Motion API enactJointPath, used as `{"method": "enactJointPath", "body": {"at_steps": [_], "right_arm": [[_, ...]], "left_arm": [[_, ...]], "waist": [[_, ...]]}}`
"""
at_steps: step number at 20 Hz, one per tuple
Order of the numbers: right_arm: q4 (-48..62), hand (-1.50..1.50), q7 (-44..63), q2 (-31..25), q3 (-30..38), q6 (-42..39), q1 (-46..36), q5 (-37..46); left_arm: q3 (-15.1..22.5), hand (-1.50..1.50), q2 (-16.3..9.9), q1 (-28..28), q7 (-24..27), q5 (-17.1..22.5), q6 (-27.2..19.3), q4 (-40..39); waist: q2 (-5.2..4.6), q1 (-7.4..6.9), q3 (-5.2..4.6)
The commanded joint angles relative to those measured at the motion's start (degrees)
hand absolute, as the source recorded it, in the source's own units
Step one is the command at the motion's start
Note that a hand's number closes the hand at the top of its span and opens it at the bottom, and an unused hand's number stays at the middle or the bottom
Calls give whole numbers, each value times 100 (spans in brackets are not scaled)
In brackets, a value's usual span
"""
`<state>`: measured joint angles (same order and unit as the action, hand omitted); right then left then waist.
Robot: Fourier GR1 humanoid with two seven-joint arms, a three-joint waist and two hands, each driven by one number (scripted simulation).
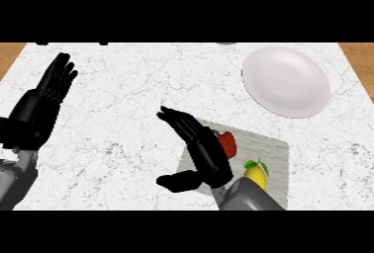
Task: Pick the bell pepper from the placemat and place it in the plate
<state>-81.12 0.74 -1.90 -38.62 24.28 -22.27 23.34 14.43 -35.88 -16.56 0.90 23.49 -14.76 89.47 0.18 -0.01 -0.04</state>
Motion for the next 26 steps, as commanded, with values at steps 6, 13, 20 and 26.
{"method": "enactJointPath", "body": {"at_steps": [6,13,20,26], "right_arm": [[-516,-150,3135,-1074,-147,-1996,-1039,1165],[-714,-150,5252,-761,-331,-4360,-1648,475],[-834,-150,5896,-853,140,-5337,-1671,154],[-553,-150,6012,-805,112,-5345,-1696,655]], "left_arm": [[-164,0,-51,158,47,30,161,-113],[-110,0,45,207,134,-99,188,-99],[-341,0,51,106,-226,-160,284,152],[-311,0,296,20,-404,-379,205,275]], "waist": [[78,111,-35],[33,12,-19],[1,-1,2],[4,2,3]]}}
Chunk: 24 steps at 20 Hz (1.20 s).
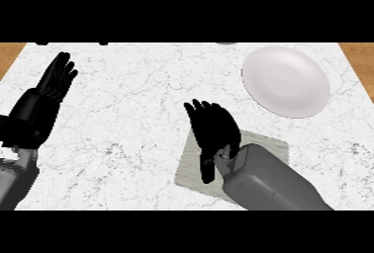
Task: Pick the bell pepper from the placemat and place it in the plate
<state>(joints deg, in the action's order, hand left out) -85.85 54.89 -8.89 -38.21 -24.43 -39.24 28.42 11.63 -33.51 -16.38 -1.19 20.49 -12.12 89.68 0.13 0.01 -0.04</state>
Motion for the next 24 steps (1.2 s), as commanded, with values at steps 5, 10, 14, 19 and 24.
{"method": "enactJointPath", "body": {"at_steps": [5,10,14,19,24], "right_arm": [[305,-150,503,-109,130,-596,231,268],[419,-150,371,14,44,-455,616,726],[880,-150,-243,49,454,-622,487,830],[887,-150,-658,-136,451,-586,1074,1086],[1903,-150,-725,382,553,-320,775,1611]], "left_arm": [[-111,0,202,69,-99,-212,2,131],[-320,0,154,318,-227,-225,239,377],[-210,0,676,-14,-89,-601,226,-65],[-422,0,731,96,-152,-686,369,92],[-492,0,748,259,-375,-862,517,440]], "waist": [[-4,-3,3],[1,-24,4],[-16,0,4],[-11,-6,5],[-17,-58,5]]}}
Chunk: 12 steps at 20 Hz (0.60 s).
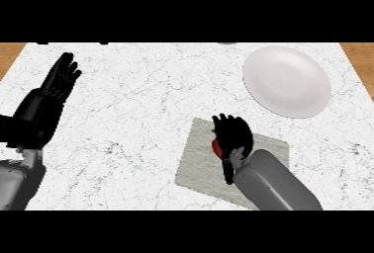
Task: Pick the bell pepper from the placemat and place it in the plate
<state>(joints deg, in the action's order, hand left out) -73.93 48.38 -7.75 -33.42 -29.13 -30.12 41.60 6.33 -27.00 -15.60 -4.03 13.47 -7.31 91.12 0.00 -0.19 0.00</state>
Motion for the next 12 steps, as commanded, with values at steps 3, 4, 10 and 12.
{"method": "enactJointPath", "body": {"at_steps": [3,4,10,12], "right_arm": [[890,-150,-256,305,-50,239,-58,635],[1056,150,-858,228,323,630,-324,487],[1119,150,-1115,332,-152,1852,-413,1502],[726,150,-1436,-102,-98,2051,-342,1630]], "left_arm": [[-251,0,234,-339,47,-133,216,-466],[-103,0,268,72,9,-236,87,98],[-76,0,285,39,-264,-289,130,260],[-256,0,255,104,89,-225,303,-37]], "waist": [[-14,9,0],[-12,-38,2],[-3,-42,3],[0,4,1]]}}
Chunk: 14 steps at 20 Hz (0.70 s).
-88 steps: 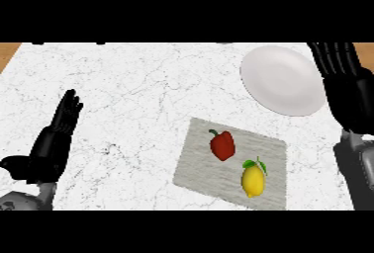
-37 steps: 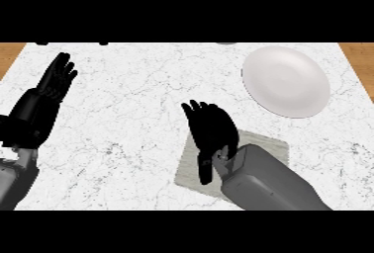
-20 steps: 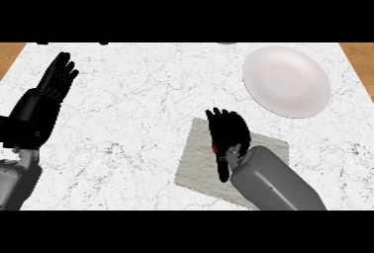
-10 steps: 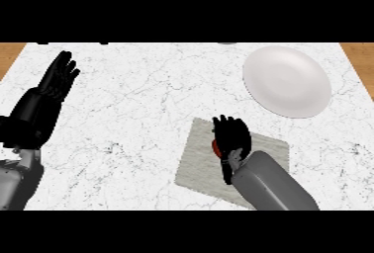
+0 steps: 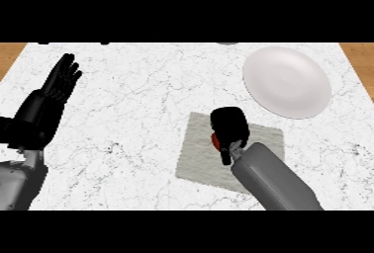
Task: Pick the bell pepper from the placemat and place it in the plate
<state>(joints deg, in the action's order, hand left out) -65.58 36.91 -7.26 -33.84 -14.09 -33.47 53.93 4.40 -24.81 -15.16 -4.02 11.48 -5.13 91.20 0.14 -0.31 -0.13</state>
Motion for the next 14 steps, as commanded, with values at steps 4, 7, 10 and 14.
{"method": "enactJointPath", "body": {"at_steps": [4,7,10,14], "right_arm": [[-417,150,-738,-2053,1086,1054,834,-5],[165,150,-902,-3042,2209,1245,1102,-474],[383,150,-1953,-3922,3077,1681,1377,-1063],[901,150,-3728,-4569,4047,1679,1774,-2153]], "left_arm": [[-224,0,-51,244,76,-5,-36,-113],[-380,0,-104,289,11,-40,-225,-2],[-347,0,-72,337,47,-28,-172,-7],[-220,0,2,272,-14,-38,-124,123]], "waist": [[35,440,24],[40,798,65],[11,635,51],[-2,408,47]]}}
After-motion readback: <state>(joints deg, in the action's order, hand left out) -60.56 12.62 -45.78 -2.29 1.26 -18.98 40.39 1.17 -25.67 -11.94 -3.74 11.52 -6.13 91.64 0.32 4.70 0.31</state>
